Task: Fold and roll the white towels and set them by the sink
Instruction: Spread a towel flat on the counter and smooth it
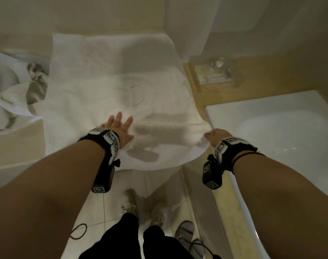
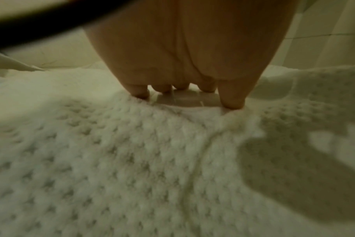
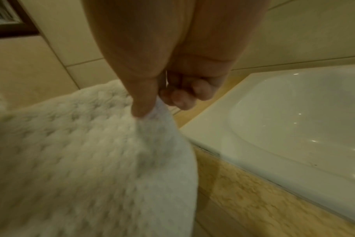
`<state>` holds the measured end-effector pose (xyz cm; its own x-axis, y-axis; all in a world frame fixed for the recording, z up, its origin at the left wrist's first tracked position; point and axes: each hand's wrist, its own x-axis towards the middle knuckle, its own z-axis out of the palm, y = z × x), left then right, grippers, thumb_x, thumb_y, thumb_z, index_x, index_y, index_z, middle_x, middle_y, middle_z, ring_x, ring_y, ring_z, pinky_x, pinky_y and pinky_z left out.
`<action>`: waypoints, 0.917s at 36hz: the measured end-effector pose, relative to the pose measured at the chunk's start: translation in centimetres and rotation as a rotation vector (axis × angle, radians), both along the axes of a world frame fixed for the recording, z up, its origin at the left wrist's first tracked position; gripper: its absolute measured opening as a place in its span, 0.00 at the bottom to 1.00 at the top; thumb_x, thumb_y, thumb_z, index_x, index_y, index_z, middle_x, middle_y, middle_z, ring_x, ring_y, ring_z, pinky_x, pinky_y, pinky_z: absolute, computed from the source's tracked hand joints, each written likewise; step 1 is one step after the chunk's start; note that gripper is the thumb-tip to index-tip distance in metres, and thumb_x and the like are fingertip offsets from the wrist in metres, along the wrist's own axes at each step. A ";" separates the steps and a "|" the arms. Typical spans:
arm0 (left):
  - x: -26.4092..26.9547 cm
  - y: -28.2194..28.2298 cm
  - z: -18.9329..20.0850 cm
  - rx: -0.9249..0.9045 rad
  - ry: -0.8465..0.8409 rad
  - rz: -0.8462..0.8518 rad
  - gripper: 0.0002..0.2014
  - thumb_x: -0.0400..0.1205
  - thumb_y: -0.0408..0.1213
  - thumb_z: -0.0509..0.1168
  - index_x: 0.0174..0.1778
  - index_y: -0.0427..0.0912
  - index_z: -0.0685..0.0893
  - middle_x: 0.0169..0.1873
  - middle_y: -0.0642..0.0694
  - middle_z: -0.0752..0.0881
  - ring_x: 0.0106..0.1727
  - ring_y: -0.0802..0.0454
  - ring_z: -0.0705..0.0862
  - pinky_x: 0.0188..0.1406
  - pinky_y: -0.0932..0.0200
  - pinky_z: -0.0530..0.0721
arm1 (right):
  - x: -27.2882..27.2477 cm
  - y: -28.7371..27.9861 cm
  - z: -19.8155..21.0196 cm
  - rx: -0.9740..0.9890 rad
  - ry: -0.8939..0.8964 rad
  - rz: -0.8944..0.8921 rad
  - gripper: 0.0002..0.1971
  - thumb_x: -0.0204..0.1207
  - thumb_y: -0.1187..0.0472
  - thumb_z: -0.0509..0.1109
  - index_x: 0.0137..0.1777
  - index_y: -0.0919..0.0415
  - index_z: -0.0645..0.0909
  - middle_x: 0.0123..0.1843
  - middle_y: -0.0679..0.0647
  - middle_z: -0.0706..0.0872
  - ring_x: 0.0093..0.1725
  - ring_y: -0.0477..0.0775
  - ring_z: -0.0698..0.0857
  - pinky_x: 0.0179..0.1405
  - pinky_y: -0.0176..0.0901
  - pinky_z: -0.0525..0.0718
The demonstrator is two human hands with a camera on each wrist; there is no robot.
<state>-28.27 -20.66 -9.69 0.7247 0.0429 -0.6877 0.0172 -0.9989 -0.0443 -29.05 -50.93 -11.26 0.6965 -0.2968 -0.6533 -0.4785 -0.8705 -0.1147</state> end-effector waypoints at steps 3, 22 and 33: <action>0.1 -0.1 0.0 0.008 0.000 -0.015 0.34 0.86 0.56 0.49 0.81 0.58 0.34 0.81 0.47 0.30 0.83 0.43 0.36 0.82 0.44 0.48 | -1.2 0.0 -1.2 -0.018 -0.014 -0.110 0.23 0.82 0.51 0.61 0.72 0.66 0.73 0.72 0.63 0.75 0.69 0.63 0.76 0.56 0.43 0.73; -5.4 15.5 0.1 0.028 -0.006 0.186 0.38 0.85 0.55 0.53 0.82 0.52 0.35 0.81 0.45 0.31 0.83 0.41 0.37 0.83 0.47 0.46 | 0.8 19.4 1.7 -0.042 0.055 0.572 0.34 0.83 0.40 0.50 0.83 0.46 0.41 0.84 0.55 0.33 0.83 0.66 0.38 0.80 0.62 0.46; -5.1 21.2 1.3 -0.251 -0.220 0.367 0.46 0.77 0.44 0.70 0.83 0.47 0.45 0.76 0.36 0.65 0.75 0.37 0.68 0.74 0.47 0.70 | 0.2 23.6 3.1 -0.194 0.061 0.443 0.37 0.80 0.50 0.62 0.83 0.57 0.46 0.83 0.60 0.47 0.82 0.63 0.50 0.81 0.52 0.53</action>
